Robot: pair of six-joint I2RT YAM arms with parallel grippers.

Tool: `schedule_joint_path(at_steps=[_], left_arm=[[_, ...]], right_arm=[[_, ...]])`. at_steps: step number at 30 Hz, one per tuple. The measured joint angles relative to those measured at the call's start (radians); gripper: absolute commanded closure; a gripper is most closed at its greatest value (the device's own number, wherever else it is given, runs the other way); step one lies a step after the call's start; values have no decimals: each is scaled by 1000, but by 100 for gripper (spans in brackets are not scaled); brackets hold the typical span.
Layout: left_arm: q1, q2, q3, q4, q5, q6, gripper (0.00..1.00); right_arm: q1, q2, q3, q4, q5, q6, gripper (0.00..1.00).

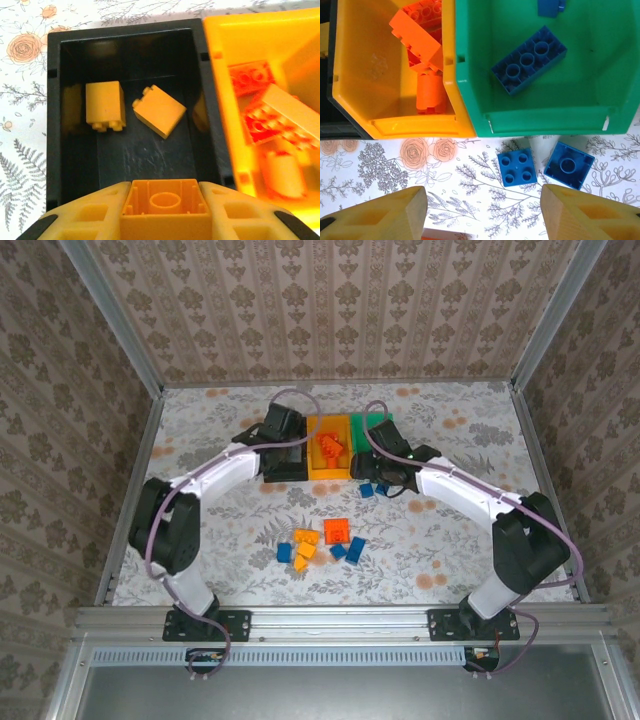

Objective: Sort the legos into containers by color

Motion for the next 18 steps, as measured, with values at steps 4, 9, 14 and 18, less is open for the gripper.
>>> schedule_joint_path(at_steps=[4,9,14,18], left_arm=[[25,91,71,-23,-19,24,48],[27,121,123,-43,-23,37,28],[8,67,108,-31,-3,27,15],[-24,-82,19,-6,31,1,0]], right_arm=[[0,-33,-41,6,-9,3,37],[0,-58,-81,9,-31,2,35],[0,-70,-116,-1,-38,2,33],[0,-71,-141,-5,-34,3,33]])
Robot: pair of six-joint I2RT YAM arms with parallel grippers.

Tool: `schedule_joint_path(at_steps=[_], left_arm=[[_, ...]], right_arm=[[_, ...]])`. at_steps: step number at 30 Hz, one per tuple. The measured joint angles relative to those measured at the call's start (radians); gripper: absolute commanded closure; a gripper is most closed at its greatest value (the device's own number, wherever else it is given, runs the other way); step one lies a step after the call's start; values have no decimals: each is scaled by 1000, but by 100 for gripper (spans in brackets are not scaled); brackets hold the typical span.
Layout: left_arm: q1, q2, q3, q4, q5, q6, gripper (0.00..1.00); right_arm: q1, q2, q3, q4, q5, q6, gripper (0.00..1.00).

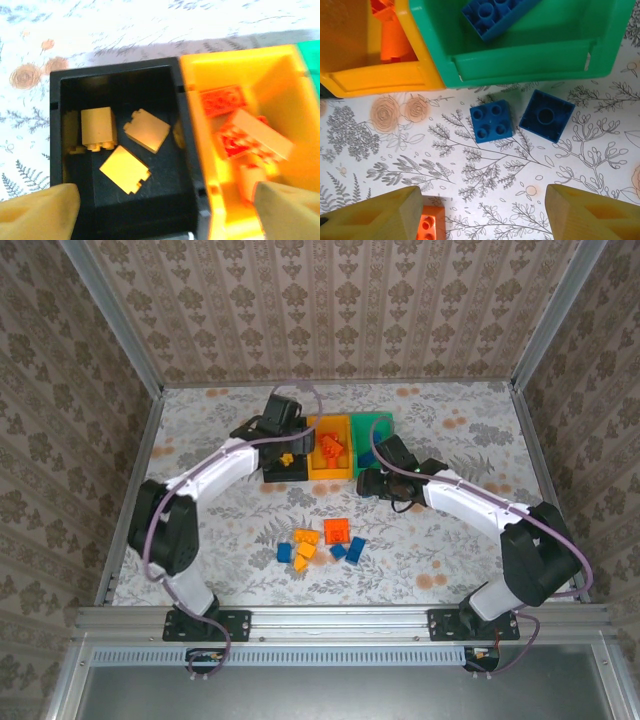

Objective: Sort the legos into containers by color

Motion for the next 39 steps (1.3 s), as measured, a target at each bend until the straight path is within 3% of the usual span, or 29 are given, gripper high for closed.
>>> schedule_joint_path(at_steps=[7,12,21,31,34,39], left_arm=[[-105,-253,-192,71,23,-44,0],[-121,-363,-349,82,37,-89,0],[-148,-472,-484,91,37,-141,0],[-149,-536,-539,89,37,-167,0],[-149,-537,-539,86,34,-168,0],[-149,-537,-547,90,33,-174,0]], right_arm=[[-1,47,-9,19,29,30,34],[-31,84,-23,41,72,90,35],[-110,192,13,107,95,186,38],[-117,279,61,108,102,213,42],[-117,290,59,100,101,215,45],[-120,280,17,106,106,231,59]])
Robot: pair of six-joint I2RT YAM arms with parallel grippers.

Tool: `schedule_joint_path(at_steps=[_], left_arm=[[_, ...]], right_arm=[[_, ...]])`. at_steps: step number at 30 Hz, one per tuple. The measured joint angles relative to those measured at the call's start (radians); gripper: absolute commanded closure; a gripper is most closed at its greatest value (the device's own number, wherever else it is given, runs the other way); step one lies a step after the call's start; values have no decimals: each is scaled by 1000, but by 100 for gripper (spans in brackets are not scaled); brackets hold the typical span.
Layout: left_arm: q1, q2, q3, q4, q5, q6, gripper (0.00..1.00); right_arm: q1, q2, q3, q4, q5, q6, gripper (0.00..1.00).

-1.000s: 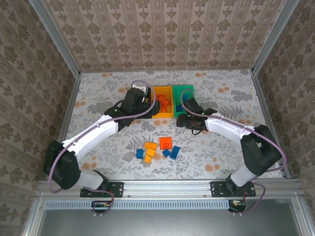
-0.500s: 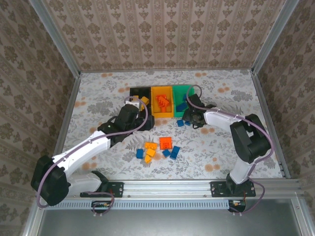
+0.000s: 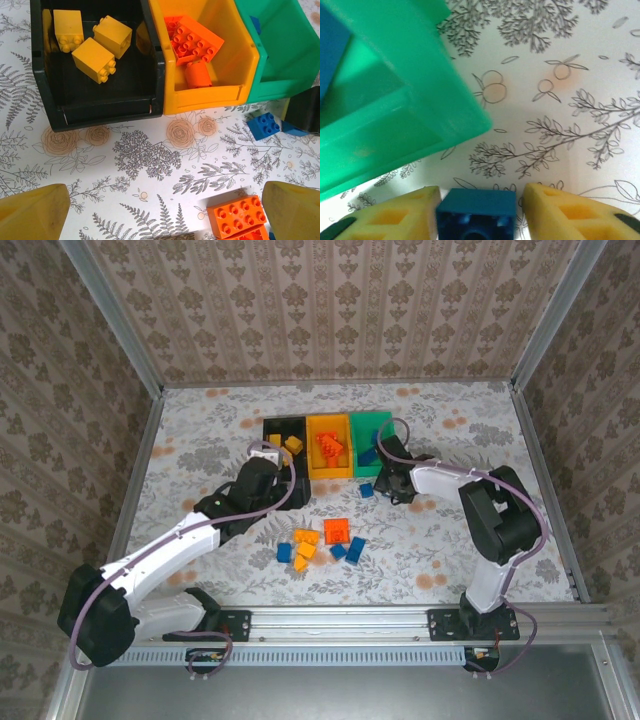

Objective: Sort the legos into containers by color

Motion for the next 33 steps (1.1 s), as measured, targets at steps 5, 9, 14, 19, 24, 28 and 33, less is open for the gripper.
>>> schedule_joint_path(at_steps=[5,9,14,19,24,28,33], left_arm=[[0,0,-4,0,-1,0,0],[0,0,-7,0,-8,0,0],[0,-20,-29,-7,-12,0,0],[0,-41,-69,-8,-12,0,0],[0,-66,-89,-15,-12,-1,0],[0,-90,-89,-22,-13,-1,0],[4,-112,-89,-45,-19,-1,0]], right_arm=[[-10,-85,-84,-8,-5,5,75],[-22,-149,-119,-47,-16,-23,78],[-26,-262,-78,-96,-59,-103,77],[-2,-224,131,-133,-59,-181,76],[4,-43,363,-139,-4,-235,75],[0,117,492,-170,39,-259,74],[-4,223,570,-237,50,-259,62]])
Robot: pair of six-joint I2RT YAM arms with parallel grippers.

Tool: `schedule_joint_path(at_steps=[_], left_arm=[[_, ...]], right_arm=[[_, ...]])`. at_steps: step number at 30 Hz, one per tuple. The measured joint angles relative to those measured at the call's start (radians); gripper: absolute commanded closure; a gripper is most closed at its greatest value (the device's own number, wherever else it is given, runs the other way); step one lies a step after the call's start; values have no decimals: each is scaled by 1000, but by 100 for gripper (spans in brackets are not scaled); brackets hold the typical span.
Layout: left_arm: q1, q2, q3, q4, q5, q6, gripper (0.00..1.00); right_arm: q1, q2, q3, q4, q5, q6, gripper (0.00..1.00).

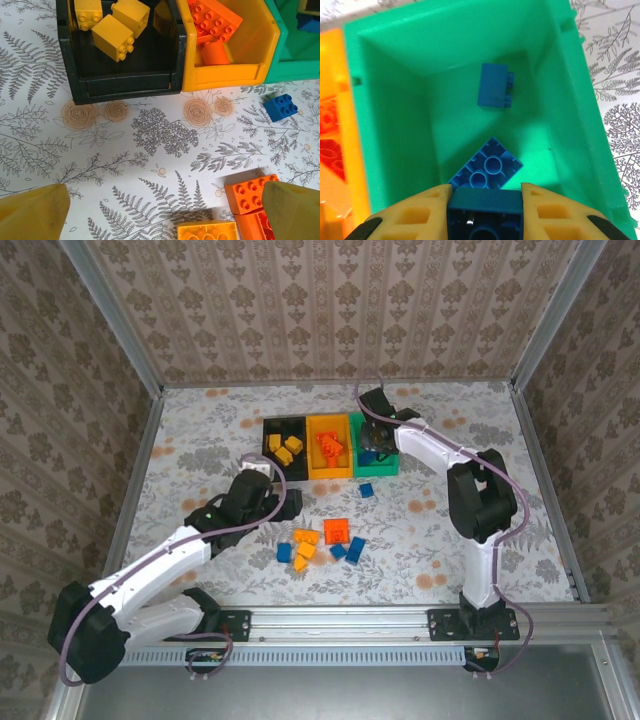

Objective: Sort the legos into containers by color

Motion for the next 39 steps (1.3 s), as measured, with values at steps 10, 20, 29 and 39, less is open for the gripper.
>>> schedule_joint_path(at_steps=[10,20,29,39], left_arm=[[16,-22,-1,-19,0,0,0],[49,-26,-18,-14,5,-7,0],[55,-5,-34,-9,19,-22,0],[62,20,-34,5,20,-26,0]], right_arm=[[5,-83,-77,-3,-12,3,35],[97,-398,-475,181,-97,-2,31],[147,-281,-573,271,-114,-11,31],[148,-150,-483,267,-29,-56,47]])
